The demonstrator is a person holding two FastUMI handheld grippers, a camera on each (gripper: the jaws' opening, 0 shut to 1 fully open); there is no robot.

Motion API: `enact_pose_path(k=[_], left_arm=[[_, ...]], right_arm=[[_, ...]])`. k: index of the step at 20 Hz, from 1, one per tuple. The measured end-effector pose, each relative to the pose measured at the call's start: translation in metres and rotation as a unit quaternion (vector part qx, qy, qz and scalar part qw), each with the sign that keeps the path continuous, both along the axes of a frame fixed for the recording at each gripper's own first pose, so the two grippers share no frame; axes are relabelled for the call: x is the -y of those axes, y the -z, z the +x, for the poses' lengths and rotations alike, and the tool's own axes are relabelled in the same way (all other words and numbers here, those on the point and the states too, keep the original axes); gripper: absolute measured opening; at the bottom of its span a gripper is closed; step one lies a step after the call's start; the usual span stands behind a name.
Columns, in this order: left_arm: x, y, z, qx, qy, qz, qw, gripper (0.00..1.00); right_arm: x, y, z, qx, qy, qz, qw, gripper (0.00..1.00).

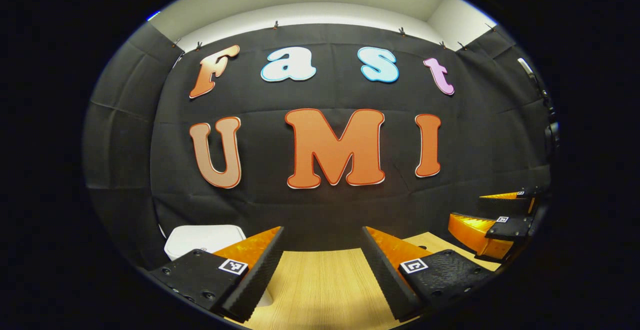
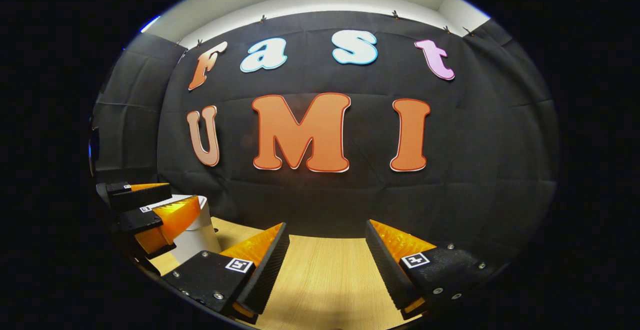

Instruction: Press the lid of the desktop garbage bin to open it, pick up the crumpled paper on the desktop and throw it into the bin, then pick up the pop can on the desktop and drop it into the bin, and finally close the garbage bin lid.

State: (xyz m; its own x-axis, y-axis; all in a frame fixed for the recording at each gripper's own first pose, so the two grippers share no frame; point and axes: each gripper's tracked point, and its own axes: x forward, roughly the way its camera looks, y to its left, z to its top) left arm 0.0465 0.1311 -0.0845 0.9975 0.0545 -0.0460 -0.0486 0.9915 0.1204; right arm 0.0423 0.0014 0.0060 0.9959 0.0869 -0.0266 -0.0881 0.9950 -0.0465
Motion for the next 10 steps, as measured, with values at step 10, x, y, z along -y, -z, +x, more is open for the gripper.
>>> enact_pose_path(k=[10], left_arm=[[0.017, 0.003, -0.015, 0.005, 0.013, 0.007, 1.0, 0.95]], right_arm=[[-0.002, 0.006, -0.008, -0.012, -0.001, 0.009, 1.0, 1.0]])
